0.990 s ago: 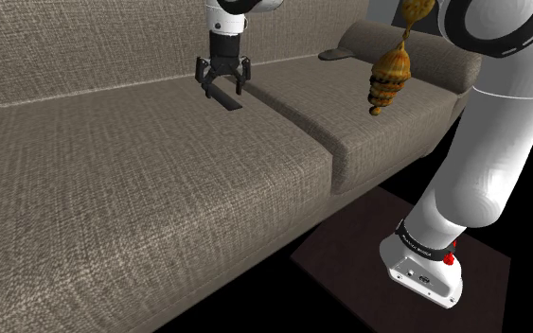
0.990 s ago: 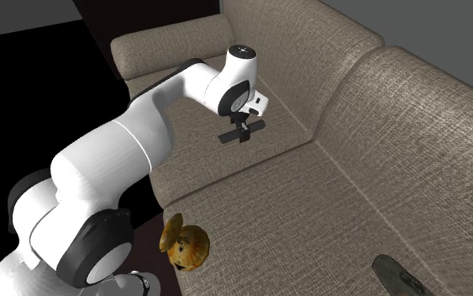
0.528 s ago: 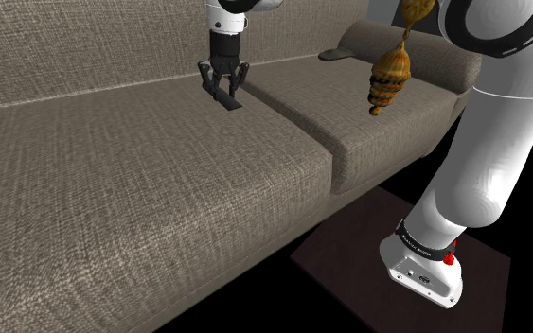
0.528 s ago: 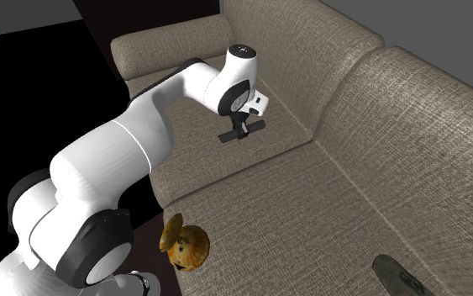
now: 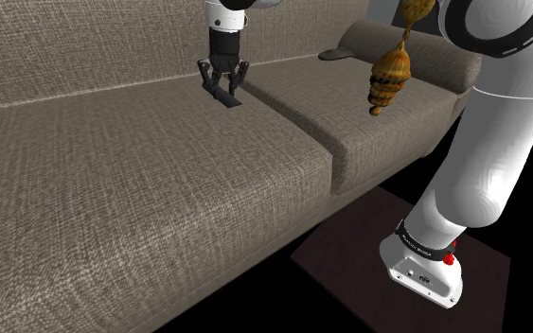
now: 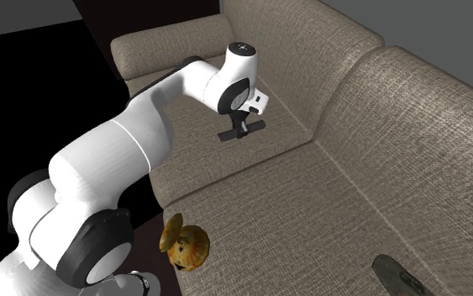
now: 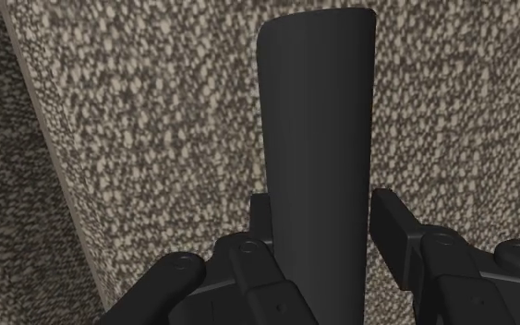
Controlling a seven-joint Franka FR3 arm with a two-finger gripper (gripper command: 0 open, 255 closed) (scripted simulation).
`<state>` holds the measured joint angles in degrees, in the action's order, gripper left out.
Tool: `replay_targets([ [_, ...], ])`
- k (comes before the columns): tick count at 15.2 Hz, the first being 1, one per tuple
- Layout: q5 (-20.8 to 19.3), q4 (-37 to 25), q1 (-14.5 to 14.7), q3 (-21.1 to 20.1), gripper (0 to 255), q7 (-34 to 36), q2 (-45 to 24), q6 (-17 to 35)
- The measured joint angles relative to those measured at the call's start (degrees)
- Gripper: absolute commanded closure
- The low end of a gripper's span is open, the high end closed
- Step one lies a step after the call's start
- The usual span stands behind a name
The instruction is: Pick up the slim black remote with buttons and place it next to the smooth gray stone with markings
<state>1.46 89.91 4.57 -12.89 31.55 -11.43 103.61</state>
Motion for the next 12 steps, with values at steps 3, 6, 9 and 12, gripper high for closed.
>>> replay_targets([
  [3,-0.1,-2.3,0.0,0.0,255,0.1,-0.2,-2.1],
  [6,-0.1,-5.2,0.1,0.0,255,0.2,-0.6,-4.6],
  [9,-0.3,-8.1,0.3,-0.1,255,0.6,-1.0,-7.1],
  [12,-0.3,-10.8,0.3,-0.1,255,0.5,-1.3,-9.6],
])
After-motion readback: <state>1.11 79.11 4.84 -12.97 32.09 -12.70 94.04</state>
